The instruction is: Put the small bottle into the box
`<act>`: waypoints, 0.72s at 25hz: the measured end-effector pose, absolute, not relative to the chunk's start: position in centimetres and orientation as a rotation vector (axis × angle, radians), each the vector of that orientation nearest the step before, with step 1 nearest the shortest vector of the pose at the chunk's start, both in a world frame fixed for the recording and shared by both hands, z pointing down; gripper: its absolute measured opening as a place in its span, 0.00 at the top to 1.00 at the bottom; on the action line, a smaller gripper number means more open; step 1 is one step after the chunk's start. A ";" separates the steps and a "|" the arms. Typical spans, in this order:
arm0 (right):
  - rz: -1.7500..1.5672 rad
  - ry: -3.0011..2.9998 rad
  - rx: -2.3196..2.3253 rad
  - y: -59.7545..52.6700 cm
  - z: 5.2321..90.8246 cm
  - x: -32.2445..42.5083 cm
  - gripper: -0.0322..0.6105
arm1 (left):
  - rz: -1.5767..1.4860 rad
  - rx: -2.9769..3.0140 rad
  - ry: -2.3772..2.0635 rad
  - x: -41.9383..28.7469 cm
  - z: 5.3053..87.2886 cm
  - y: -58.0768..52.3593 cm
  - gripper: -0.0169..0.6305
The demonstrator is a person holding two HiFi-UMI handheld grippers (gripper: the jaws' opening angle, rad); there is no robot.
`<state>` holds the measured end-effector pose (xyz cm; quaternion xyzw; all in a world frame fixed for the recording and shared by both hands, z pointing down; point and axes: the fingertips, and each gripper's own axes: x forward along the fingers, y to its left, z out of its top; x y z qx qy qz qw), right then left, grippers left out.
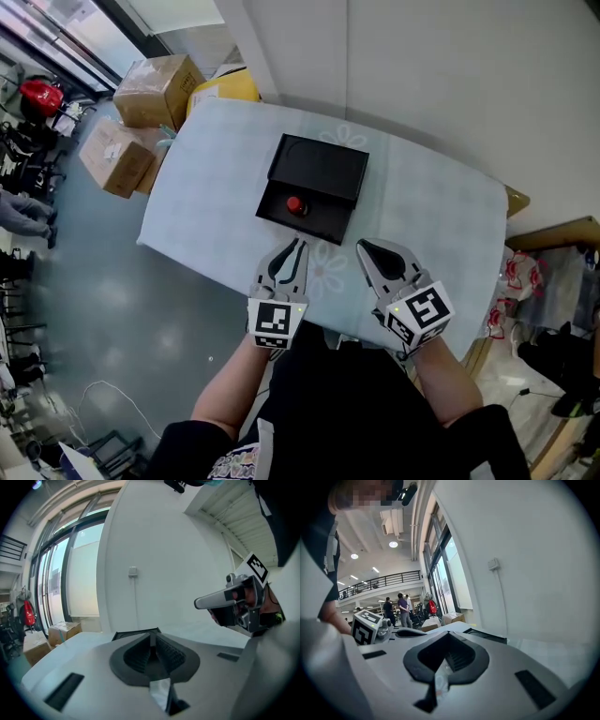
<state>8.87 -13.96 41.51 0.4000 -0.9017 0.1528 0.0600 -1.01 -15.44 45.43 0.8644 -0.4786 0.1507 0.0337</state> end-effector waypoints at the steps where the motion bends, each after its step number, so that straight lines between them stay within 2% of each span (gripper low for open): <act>1: 0.448 -2.744 1.195 -13.3 41.1 9.0 0.94 | 0.452 2.662 -1.483 -0.7 44.7 -14.4 0.94; 9: 0.393 -2.822 1.064 -8.5 39.1 7.9 0.94 | 0.327 2.630 -1.538 -0.2 39.7 -7.3 0.96; 18: 0.375 -2.827 0.956 -4.5 39.0 3.0 0.94 | 0.274 2.580 -1.575 -4.3 38.5 -2.2 0.96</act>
